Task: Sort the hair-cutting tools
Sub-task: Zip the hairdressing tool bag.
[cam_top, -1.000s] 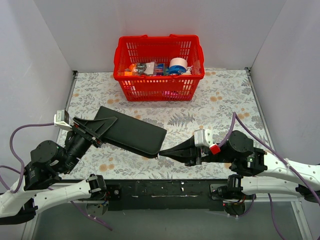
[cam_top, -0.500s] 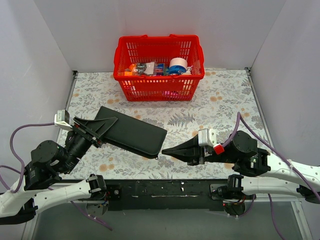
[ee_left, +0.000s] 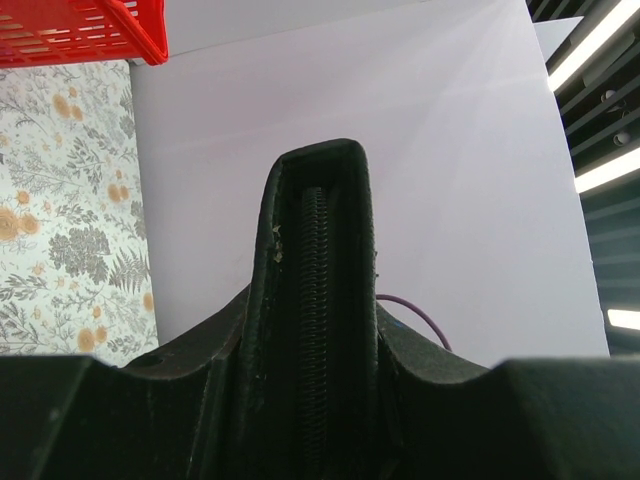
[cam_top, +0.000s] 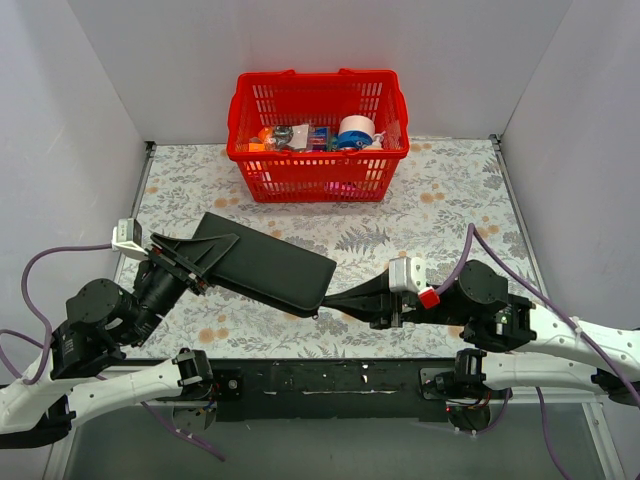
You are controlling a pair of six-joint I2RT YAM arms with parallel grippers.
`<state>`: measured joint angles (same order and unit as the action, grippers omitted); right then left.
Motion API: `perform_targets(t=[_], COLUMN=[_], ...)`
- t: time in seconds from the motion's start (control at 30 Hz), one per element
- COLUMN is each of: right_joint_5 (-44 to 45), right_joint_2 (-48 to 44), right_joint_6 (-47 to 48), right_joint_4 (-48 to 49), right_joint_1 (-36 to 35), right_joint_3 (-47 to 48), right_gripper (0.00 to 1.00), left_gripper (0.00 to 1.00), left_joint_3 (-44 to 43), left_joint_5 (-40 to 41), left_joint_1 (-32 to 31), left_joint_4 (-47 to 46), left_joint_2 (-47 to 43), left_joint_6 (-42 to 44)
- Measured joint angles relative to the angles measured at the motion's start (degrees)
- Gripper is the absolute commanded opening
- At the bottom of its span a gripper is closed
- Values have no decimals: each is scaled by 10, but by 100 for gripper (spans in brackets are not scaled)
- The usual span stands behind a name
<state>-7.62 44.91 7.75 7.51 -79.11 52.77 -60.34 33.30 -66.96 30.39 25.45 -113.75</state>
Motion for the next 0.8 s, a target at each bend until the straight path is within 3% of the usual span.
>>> perform_targets(t=[0.3,0.57,0.8], right_joint_5=[27,110,146], right_joint_2=[5,-17,5], right_joint_6=[4,-4,-6], right_joint_4=[8,117,206], right_joint_1=[0,-2,-4], right_joint_3=[-1,-67,-76], right_gripper=[1,1,1], left_gripper=[0,0,0], left_joint_3=[12,110,122], left_joint_5=[1,1,-27], left_joint_1=[2,9,14], left_joint_4=[-20,-165,-272], left_joint_2=[0,-27,-21], left_joint_6=[2,12,66])
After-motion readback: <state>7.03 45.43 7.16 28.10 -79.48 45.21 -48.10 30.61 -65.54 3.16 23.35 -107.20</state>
